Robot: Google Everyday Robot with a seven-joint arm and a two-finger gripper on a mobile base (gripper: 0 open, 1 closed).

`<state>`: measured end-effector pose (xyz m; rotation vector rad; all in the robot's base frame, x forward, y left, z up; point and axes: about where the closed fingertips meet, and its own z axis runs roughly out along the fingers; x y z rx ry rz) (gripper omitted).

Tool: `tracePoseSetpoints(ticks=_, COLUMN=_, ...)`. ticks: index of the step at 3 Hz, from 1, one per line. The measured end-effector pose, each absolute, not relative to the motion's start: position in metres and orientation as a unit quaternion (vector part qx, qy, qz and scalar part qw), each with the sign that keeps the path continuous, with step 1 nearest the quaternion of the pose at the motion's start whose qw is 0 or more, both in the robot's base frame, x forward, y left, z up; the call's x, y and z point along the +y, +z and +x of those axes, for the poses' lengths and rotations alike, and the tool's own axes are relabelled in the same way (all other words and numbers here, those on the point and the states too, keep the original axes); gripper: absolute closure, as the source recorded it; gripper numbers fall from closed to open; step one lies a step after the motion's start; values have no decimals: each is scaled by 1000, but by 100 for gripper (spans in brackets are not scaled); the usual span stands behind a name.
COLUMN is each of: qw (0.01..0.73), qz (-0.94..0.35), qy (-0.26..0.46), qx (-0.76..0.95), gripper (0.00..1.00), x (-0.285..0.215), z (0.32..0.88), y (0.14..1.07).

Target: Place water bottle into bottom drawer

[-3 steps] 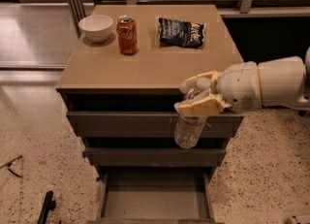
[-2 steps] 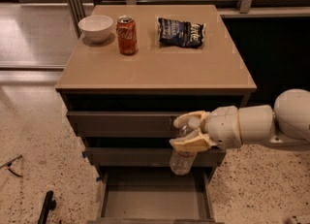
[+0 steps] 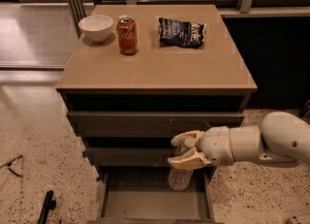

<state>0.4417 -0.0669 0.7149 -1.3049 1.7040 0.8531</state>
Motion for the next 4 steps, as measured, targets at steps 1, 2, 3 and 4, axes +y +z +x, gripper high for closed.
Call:
tracePoseSetpoints(ticks=1, qw=408, qz=-529, qy=330, qx=667, gripper=100, x=-65, z=440, y=704)
tracePoseSetpoints(ticks=2, qw=419, qz=-557, qy=310, qx=646, gripper=100, x=-62, z=451, y=646)
tracePoseSetpoints(ticks=3, qw=420, qz=-567, qy=322, qx=632, gripper=100, x=-55, z=459, y=562)
tracePoseSetpoints(ticks=4, qw=396, qz=-560, qy=350, qx=638, gripper=100, x=-47, z=450, y=481)
